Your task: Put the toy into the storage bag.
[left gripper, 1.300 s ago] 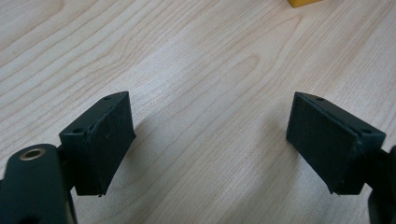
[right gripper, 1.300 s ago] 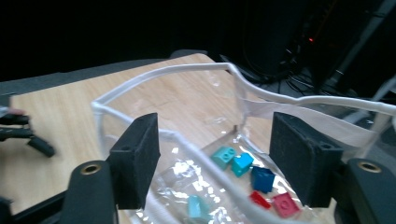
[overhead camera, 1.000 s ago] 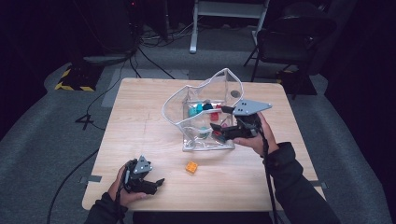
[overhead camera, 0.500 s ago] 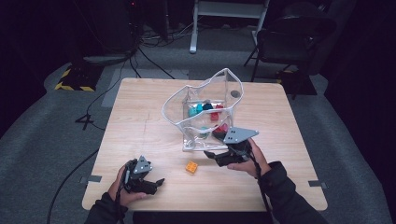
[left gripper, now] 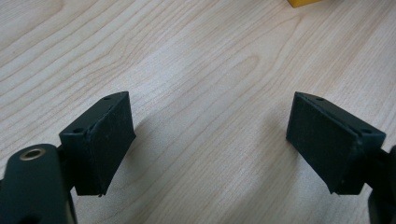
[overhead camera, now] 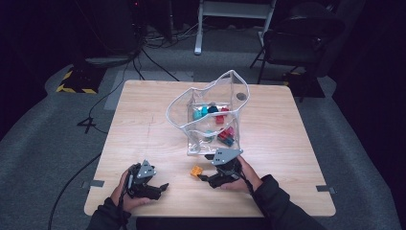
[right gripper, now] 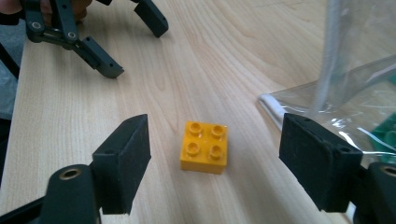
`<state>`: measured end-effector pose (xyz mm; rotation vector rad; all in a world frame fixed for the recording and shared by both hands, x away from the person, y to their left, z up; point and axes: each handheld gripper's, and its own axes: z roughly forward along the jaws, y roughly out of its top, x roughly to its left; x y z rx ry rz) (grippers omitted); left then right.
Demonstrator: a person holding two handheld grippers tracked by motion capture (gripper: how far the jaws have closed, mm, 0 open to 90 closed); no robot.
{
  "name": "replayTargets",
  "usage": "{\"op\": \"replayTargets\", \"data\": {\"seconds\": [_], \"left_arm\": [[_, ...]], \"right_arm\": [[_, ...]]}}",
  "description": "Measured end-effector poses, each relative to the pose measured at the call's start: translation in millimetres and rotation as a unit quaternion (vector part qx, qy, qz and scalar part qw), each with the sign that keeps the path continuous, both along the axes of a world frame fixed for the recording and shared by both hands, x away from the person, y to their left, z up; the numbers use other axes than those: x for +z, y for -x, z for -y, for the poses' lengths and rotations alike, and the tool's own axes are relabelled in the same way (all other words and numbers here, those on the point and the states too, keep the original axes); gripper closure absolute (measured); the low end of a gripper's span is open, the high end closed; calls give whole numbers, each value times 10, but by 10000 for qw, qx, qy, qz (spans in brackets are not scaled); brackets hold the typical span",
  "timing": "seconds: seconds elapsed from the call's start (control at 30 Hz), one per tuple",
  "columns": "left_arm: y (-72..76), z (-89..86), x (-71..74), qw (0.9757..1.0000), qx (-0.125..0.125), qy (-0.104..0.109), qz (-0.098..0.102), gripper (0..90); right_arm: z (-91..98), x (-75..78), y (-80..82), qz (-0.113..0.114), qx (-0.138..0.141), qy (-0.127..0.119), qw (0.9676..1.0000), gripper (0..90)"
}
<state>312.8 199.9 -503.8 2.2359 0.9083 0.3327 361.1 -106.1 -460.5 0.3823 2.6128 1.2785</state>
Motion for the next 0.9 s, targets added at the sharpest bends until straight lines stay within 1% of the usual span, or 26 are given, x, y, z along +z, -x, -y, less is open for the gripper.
{"op": "replayTargets", "data": {"seconds": [0.13, 0.2, 0.3, 0.37, 0.43, 0.5, 0.57, 0.6, 0.63, 0.73, 0.77, 0.83, 0.87, 0.9], "left_arm": [[0, 0, 0, 10000, -3, -1, -2, 153], [0, 0, 0, 10000, 0, 0, -3, 153], [0, 0, 0, 10000, -2, -3, -1, 153], [0, 0, 0, 10000, -2, -2, -2, 153], [0, 0, 0, 10000, -2, -1, 0, 153], [0, 0, 0, 10000, -2, -2, 2, 153], [0, 0, 0, 10000, -3, -2, 0, 153], [0, 0, 0, 10000, -2, -1, -3, 153], [0, 0, 0, 10000, -2, -2, -1, 153], [0, 0, 0, 10000, -1, 0, 1, 153], [1, 1, 0, 10000, 1, 2, -2, 153], [1, 1, 0, 10000, 2, 3, -3, 153], [0, 0, 0, 10000, -1, 0, -1, 153], [0, 0, 0, 10000, 0, 0, 0, 153]], "right_arm": [[-53, -86, 13, -93, 83, 43, 9999, 259], [-86, -140, 18, -175, 114, 42, 9998, 259], [-149, -216, 27, -180, 112, 139, 9997, 260], [-182, -260, 24, -178, 98, 160, 9997, 259], [-202, -299, 15, -229, 74, 184, 9995, 261], [-216, -342, 1, -199, -8, 229, 9995, 261], [-219, -381, -23, -295, -36, 213, 9993, 262], [-218, -396, -29, -373, -62, 191, 9991, 262], [-218, -408, -32, -392, -83, 178, 9990, 262], [-224, -434, -42, -365, -150, 200, 9990, 262], [-225, -439, -49, -390, -177, 201, 9989, 267], [-222, -438, -55, -391, -166, 176, 9989, 273], [-224, -439, -53, -421, -173, 192, 9988, 281], [-226, -440, -53, -409, -169, 219, 9988, 314]]}}
